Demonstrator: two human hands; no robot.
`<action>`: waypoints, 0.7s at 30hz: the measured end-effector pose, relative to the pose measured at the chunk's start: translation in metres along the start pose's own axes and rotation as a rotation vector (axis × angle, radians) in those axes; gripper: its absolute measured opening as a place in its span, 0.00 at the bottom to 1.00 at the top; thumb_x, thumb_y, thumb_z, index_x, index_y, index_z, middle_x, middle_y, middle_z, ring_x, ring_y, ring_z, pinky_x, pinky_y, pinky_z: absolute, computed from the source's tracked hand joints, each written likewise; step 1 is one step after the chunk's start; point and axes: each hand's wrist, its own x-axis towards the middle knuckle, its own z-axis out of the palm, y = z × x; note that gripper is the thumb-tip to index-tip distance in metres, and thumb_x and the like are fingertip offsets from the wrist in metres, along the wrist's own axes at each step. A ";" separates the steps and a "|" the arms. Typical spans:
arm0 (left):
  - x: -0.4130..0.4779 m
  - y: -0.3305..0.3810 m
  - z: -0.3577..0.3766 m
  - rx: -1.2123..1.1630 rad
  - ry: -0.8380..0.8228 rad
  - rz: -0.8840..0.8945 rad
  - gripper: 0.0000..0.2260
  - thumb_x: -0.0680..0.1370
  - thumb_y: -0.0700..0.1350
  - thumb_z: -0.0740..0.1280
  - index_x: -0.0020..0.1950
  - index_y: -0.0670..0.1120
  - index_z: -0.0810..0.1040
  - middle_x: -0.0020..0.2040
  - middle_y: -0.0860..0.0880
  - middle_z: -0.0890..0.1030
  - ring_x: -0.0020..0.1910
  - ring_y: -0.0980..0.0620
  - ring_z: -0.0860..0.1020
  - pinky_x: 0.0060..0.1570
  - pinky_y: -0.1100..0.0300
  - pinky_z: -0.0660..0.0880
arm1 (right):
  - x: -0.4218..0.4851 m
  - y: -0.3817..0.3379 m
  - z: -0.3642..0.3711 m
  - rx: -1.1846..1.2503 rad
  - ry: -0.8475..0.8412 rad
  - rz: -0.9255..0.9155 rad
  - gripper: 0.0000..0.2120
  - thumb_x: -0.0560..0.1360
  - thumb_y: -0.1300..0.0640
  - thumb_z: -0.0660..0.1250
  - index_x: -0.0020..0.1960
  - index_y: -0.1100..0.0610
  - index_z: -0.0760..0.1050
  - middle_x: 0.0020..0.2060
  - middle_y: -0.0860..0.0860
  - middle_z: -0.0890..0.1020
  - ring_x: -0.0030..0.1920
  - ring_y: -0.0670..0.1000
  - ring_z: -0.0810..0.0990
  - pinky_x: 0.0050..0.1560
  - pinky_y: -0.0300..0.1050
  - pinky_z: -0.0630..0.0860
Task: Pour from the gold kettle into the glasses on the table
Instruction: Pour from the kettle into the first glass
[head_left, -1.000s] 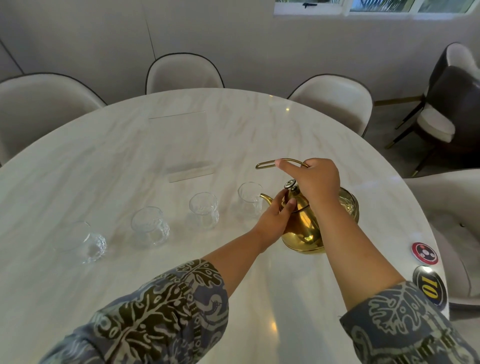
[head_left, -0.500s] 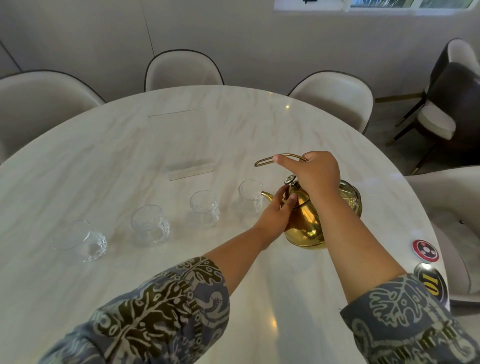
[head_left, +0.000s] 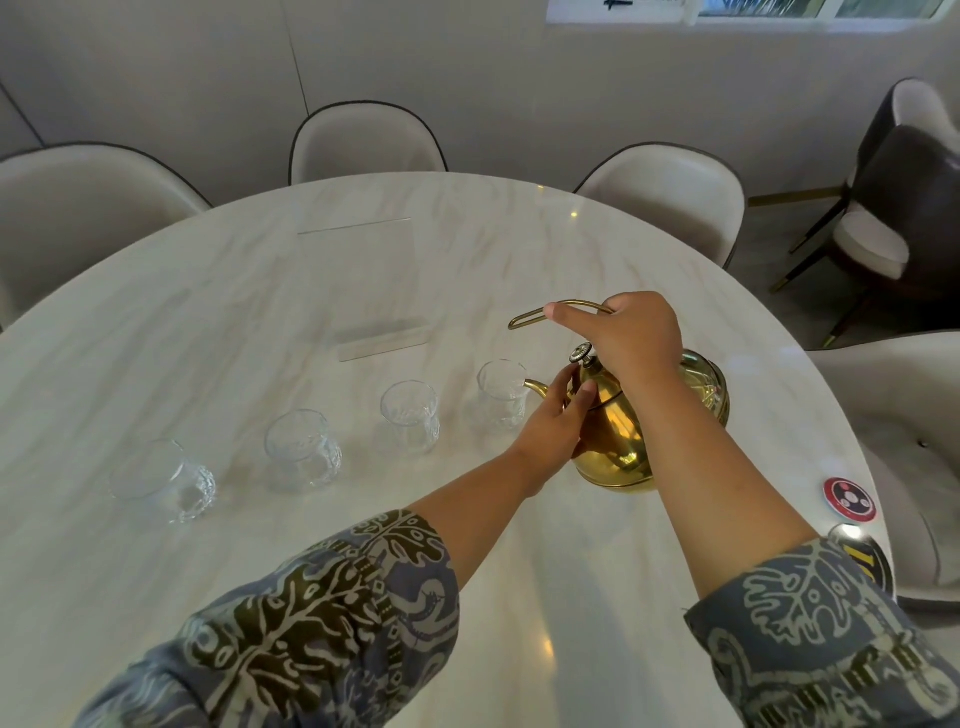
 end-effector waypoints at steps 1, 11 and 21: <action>-0.001 0.001 0.000 -0.003 -0.001 0.002 0.23 0.81 0.54 0.54 0.75 0.56 0.54 0.71 0.48 0.67 0.58 0.55 0.68 0.54 0.57 0.70 | 0.000 -0.001 -0.001 0.000 -0.001 -0.001 0.30 0.67 0.36 0.72 0.25 0.55 0.60 0.21 0.50 0.62 0.23 0.49 0.60 0.27 0.40 0.57; -0.007 0.008 0.003 -0.028 -0.004 0.012 0.23 0.81 0.55 0.53 0.76 0.56 0.53 0.73 0.48 0.66 0.58 0.56 0.66 0.53 0.58 0.69 | 0.002 -0.006 -0.004 -0.061 -0.027 0.007 0.28 0.67 0.35 0.70 0.26 0.55 0.63 0.23 0.49 0.66 0.25 0.47 0.64 0.29 0.39 0.60; -0.007 0.010 0.004 -0.013 0.018 0.018 0.23 0.81 0.56 0.53 0.75 0.56 0.54 0.72 0.49 0.67 0.67 0.50 0.67 0.57 0.55 0.70 | 0.007 -0.007 -0.002 -0.120 -0.032 0.001 0.27 0.67 0.32 0.68 0.28 0.53 0.64 0.24 0.48 0.68 0.27 0.46 0.66 0.30 0.39 0.60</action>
